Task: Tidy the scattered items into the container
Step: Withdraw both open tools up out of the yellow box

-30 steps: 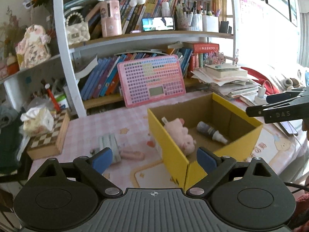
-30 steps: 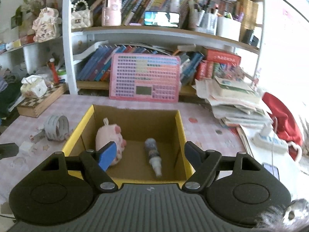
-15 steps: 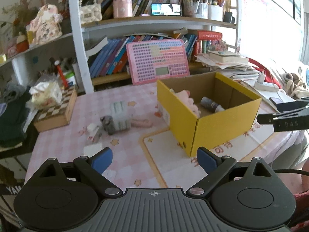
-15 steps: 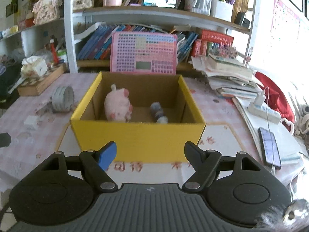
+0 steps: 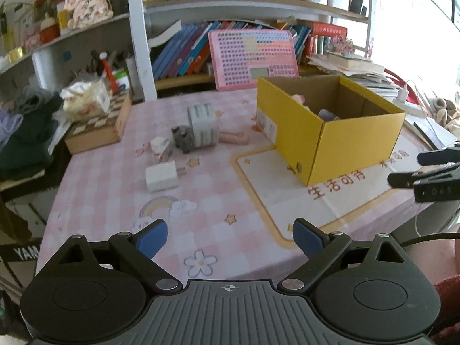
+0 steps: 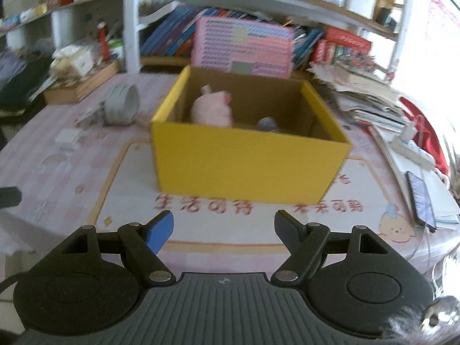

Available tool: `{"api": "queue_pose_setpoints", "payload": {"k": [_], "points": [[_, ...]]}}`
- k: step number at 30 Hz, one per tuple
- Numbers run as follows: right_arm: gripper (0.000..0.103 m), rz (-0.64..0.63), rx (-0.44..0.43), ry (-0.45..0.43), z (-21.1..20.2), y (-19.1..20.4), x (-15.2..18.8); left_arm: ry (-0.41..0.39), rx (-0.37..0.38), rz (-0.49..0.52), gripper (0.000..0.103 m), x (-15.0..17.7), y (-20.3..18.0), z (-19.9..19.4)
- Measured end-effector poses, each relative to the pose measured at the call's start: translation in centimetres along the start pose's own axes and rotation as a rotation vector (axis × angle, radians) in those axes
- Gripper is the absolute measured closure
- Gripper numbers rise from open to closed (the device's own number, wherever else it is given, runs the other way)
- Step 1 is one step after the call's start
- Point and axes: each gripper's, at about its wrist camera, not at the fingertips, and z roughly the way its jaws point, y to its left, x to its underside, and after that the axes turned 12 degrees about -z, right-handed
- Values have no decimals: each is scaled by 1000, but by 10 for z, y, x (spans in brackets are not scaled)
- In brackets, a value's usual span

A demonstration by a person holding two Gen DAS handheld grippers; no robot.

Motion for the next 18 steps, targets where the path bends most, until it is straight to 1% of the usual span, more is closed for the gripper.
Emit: {"api": "queue_pose_setpoints", "payload": {"k": [4,7,11,15,18], "points": [[27,-65,-47,25,6,19,-3,29,-1,1,7,6,4,2],[27,-125,-117,50,10,34,-5,51,2,-3,7,10,8,3],[27,-202,-177,24,9,55,-10,52,-9,1,7,11,12,1],[27,-250,-213,-1,9,68,-18,37,-21,-16,7,10,19,-4],[27,-270,-224,-19,9,74,-24,26,-29,-31,7,9,25,-8]]}}
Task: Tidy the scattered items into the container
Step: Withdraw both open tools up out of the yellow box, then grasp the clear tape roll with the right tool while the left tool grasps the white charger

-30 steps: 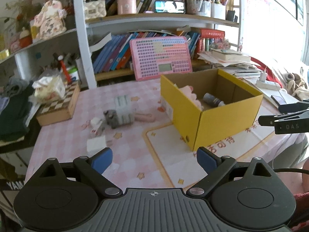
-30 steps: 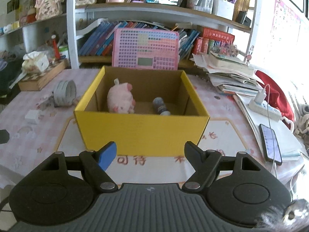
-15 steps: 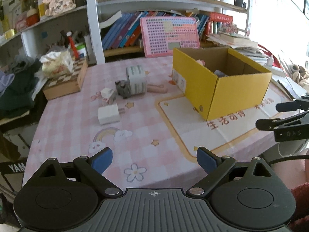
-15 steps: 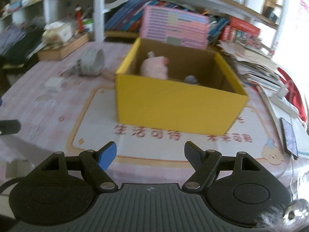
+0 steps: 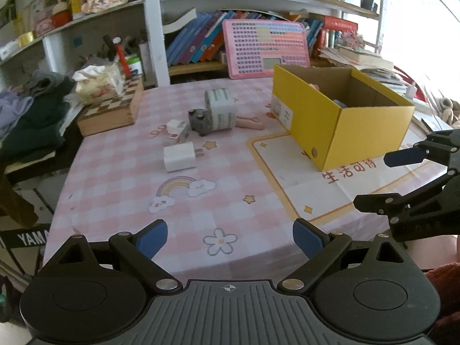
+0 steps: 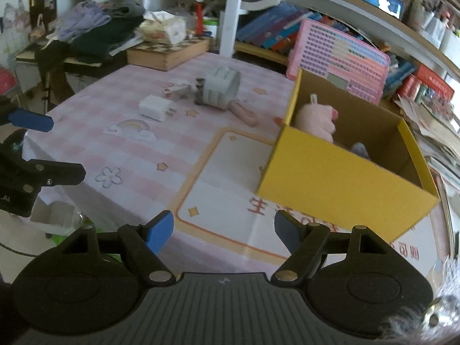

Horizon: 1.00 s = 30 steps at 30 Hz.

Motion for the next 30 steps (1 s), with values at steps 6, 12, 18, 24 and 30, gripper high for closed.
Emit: {"api": "queue_pose_setpoints", "payload": {"k": [6,12,18,24,30], "points": [[31,-29,-12,-50,-1,3,-18,-37,-17,-30,7,-4,8,-6],[35,-75,-73,-59,9,6,-35,-40,-29,-65,7,-8,14,1],[35,35,-111,-88,26,-9,-64,-43,-55,-104,7,-18,18,18],[35,27,-98,-72,52,-16,-91,-50,-91,-113,7,-33,19,37],[35,8,-98,-64,80,-24,-110,-52,-123,-148,7,-45,23,61]]}}
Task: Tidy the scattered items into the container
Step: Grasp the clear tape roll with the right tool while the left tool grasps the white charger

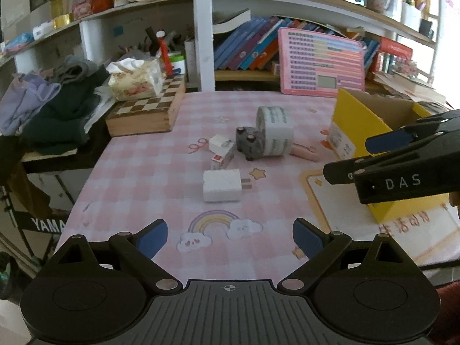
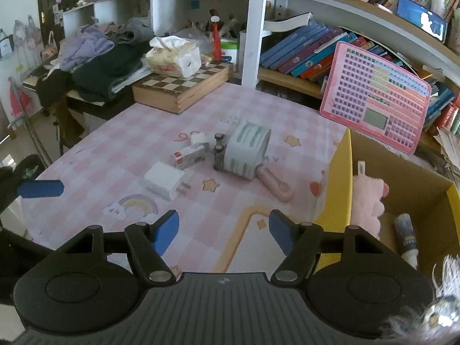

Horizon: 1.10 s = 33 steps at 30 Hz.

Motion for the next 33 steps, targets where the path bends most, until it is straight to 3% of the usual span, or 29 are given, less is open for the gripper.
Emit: {"api": "queue_pose_setpoints", "payload": {"k": [9,16,26,31,33], "points": [[35,119,-44,24,48,-22,-36,-6,-49,7,13,-20,-5,58],[35,148,-15,60,85,-34,-57,26,-74,49,13,-27,-14,98],[33,166,15,109,130,-44,-77,78,-105,28,13,-31,-10,133],[33,175,49,128,146,-48,-82,92,-88,11,20,-31,-9,139],[36,180,48,129,148,-51,-82,91,-62,3,32,-31,-9,138]]}}
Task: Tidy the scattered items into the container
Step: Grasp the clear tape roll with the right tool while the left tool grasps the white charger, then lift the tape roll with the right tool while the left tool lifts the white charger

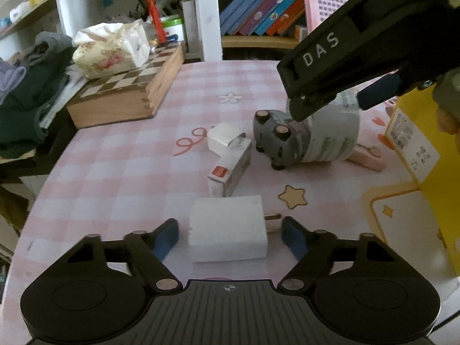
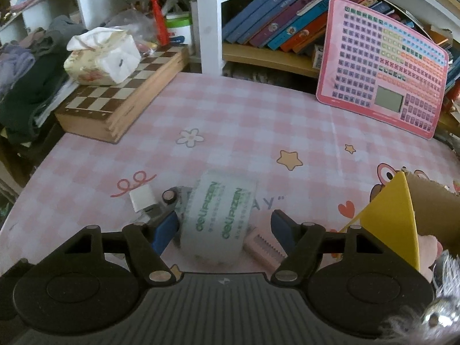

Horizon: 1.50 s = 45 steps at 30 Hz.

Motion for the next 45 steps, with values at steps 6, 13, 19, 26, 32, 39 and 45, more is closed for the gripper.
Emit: {"api": "queue_pose_setpoints", "payload": {"k": [6,13,19,26,32,39,45], "points": [[60,12,-83,-13,-4,-6,0,14,15,-13,38,-1,0,-3],[61,3,-119,-78,-32,-8,3,3,39,-90,38,-1,12,-23],[61,-6,-123,-145,-63,-8,4,-39,68,-119,38,-3,17,-50],[61,10,-131,-158,-86,-7,16,-50,82,-129,38,7,20,-72],[61,28,-141,-152,-100,-2,32,-62,93,-131,38,13,24,-91],[61,26,-146,-173,-126,0,47,-82,124,-150,38,16,33,-119],[61,14,-156,-167,-145,4,64,-104,156,-139,38,20,37,-144]]}}
